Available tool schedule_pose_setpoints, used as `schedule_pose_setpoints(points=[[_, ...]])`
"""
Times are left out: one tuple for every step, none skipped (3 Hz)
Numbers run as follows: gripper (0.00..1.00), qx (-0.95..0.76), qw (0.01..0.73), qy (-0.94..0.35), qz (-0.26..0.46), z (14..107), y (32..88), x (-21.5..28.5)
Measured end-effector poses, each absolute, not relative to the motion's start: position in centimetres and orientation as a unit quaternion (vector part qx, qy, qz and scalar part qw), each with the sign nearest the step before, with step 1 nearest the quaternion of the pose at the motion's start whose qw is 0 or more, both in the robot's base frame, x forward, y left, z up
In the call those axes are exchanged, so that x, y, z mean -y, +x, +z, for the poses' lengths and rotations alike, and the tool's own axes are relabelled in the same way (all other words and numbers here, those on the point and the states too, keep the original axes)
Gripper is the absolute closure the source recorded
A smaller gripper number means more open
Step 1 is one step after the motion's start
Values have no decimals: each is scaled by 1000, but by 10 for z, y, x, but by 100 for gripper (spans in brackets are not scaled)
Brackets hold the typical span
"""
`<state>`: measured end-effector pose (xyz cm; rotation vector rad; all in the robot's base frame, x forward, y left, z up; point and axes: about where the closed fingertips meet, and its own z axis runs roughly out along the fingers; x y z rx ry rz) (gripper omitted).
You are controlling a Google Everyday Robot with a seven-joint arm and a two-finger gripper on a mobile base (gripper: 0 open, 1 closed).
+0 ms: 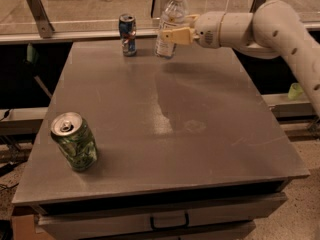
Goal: Move blue plastic bottle near redbull can
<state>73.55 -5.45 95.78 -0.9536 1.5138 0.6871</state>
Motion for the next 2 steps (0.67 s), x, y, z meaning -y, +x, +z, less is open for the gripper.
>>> schedule_pose_setpoints(points=[[100,-649,581,-409,272,958,777,41],[100,-659,572,-408,267,951,801,28]])
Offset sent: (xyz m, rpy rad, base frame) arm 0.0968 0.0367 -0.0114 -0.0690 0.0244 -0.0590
